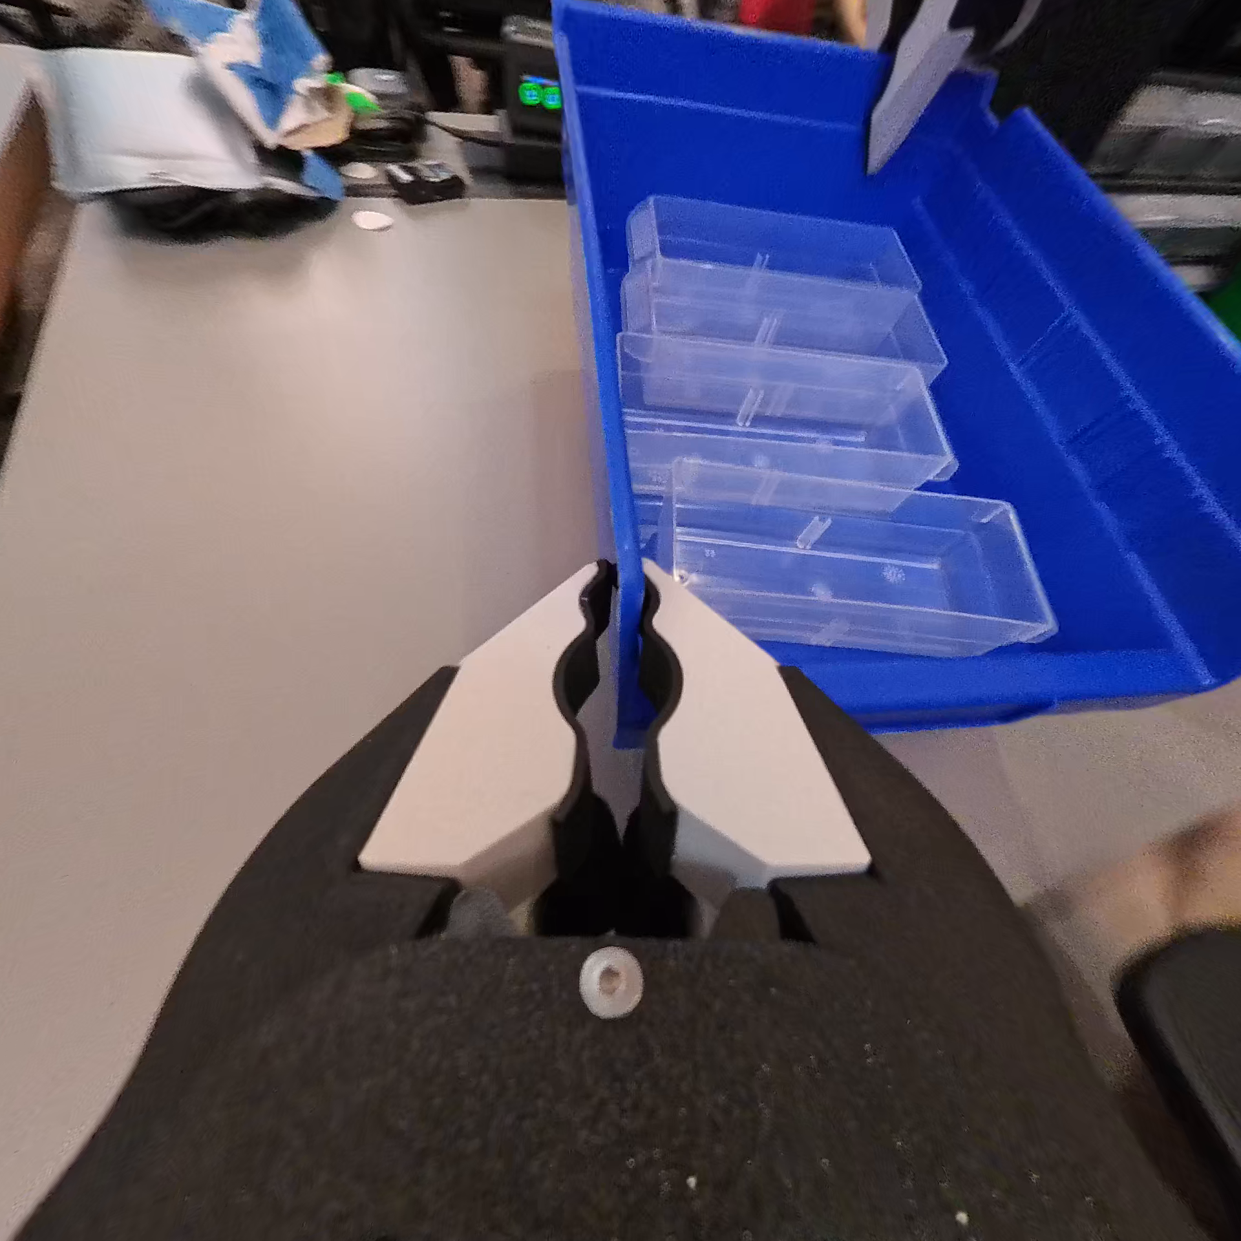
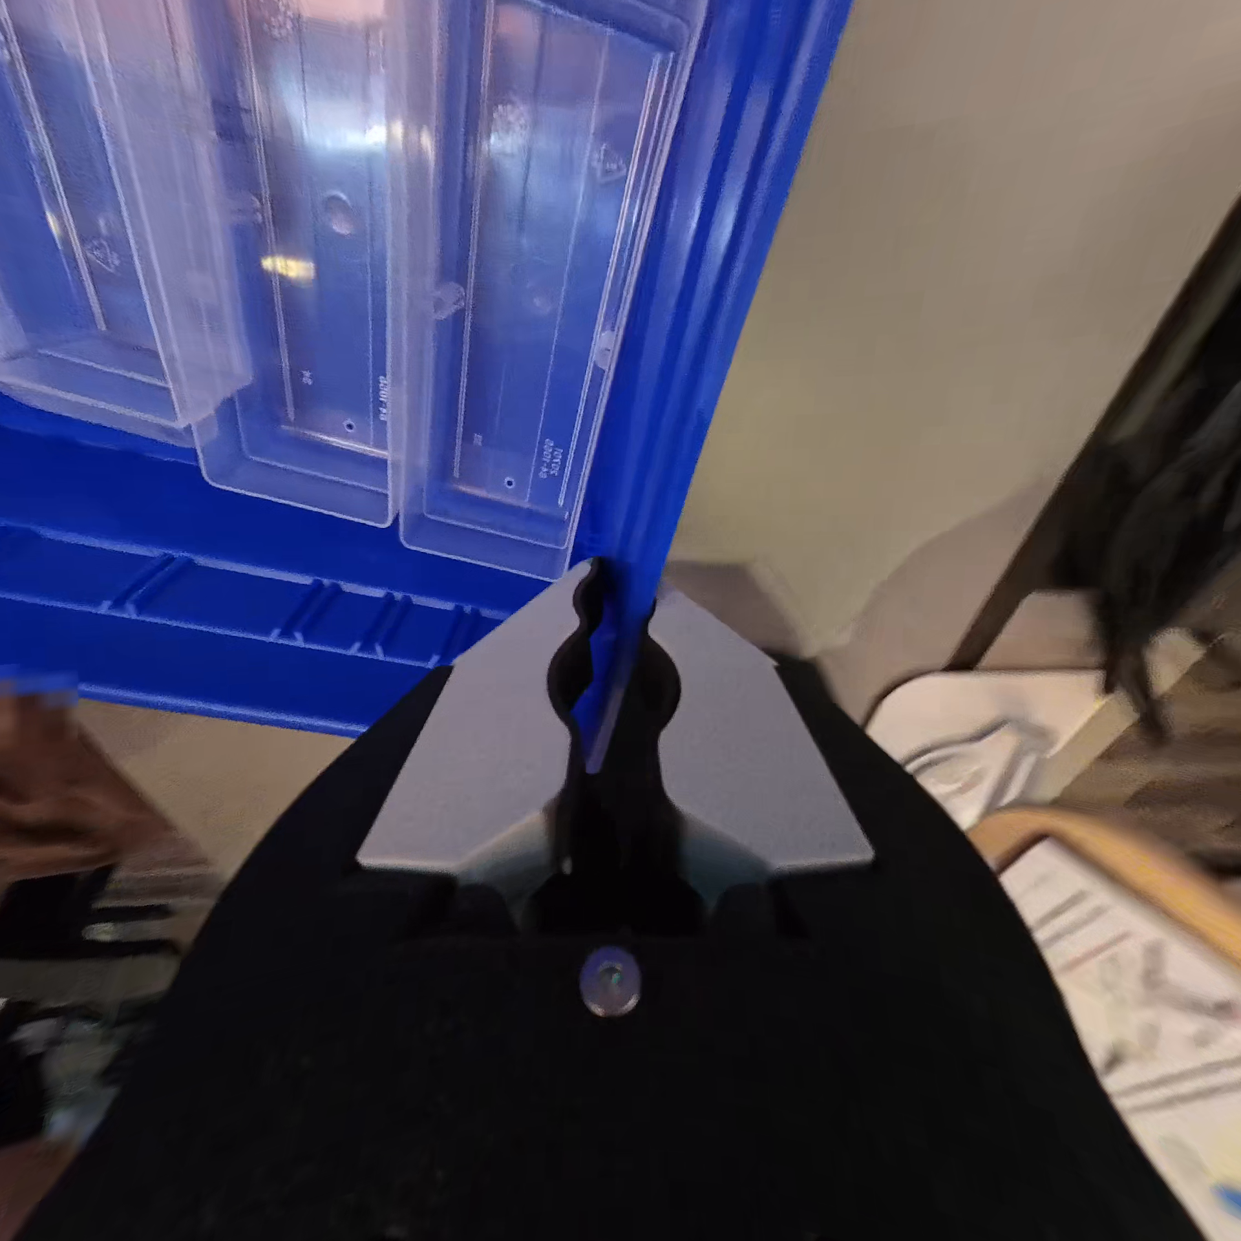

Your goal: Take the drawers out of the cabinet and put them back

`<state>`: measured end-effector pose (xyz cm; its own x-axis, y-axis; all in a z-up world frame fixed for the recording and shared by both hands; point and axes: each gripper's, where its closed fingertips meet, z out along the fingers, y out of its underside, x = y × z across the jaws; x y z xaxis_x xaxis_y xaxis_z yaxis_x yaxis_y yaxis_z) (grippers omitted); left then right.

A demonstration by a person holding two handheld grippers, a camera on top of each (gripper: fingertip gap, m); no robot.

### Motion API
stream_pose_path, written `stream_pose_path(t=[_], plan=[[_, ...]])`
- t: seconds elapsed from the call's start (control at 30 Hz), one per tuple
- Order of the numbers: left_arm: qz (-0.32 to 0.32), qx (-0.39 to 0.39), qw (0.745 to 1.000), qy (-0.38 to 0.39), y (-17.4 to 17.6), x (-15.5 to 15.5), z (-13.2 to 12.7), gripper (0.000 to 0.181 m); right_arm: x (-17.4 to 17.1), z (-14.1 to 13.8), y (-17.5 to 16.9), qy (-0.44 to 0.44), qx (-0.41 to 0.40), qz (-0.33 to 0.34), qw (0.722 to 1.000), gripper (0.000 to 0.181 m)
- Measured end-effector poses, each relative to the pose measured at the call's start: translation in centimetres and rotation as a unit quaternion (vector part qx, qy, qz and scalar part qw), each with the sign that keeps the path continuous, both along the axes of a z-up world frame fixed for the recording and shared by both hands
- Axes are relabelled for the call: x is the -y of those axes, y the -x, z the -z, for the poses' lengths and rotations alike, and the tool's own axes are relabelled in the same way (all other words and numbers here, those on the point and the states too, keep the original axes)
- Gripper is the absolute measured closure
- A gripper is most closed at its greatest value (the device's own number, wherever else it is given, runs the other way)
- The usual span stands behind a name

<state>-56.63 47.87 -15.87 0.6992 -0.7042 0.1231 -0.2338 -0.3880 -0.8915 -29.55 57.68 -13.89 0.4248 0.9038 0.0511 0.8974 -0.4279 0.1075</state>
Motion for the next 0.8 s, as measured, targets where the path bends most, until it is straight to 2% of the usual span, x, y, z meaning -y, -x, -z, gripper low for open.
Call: stream_pose_path(t=[0.07, 0.13, 0.27, 0.4, 0.47, 0.63, 0.73, 0.8], plan=[[-0.041, -0.025, 0.999, -0.013, -1.1, -1.3, 0.1, 0.177, -3.3, 0.8, -0.6, -0.003, -0.009, -0.035, 0.999, 0.176], [-0.053, -0.052, 0.997, -0.022, -2.8, -2.4, 0.5, 0.177, -5.5, 1.5, -1.8, 0.001, 0.008, -0.071, 0.997, 0.175], [-0.064, -0.044, 0.997, 0.006, -5.9, -4.8, 1.6, 0.178, -8.0, 3.0, -4.8, 0.038, 0.020, -0.048, 0.998, 0.175], [-0.086, -0.061, 0.994, 0.018, -7.7, -7.2, 3.0, 0.179, -10.5, 4.4, -6.4, 0.042, 0.005, -0.040, 0.998, 0.176], [-0.094, -0.056, 0.994, 0.024, -8.6, -7.7, 3.2, 0.179, -11.2, 4.9, -7.4, 0.063, 0.026, -0.038, 0.997, 0.176], [-0.111, -0.081, 0.990, 0.025, -9.1, -8.9, 3.3, 0.180, -12.5, 4.7, -7.5, 0.073, 0.054, 0.016, 0.996, 0.176], [-0.127, -0.067, 0.989, 0.026, -8.9, -9.0, 3.1, 0.178, -12.4, 2.9, -6.1, 0.071, 0.014, 0.052, 0.996, 0.129], [-0.136, -0.075, 0.988, 0.003, -8.3, -8.8, 2.7, 0.166, -13.9, -0.2, -5.1, -0.012, -0.013, 0.036, 0.999, 0.121]])
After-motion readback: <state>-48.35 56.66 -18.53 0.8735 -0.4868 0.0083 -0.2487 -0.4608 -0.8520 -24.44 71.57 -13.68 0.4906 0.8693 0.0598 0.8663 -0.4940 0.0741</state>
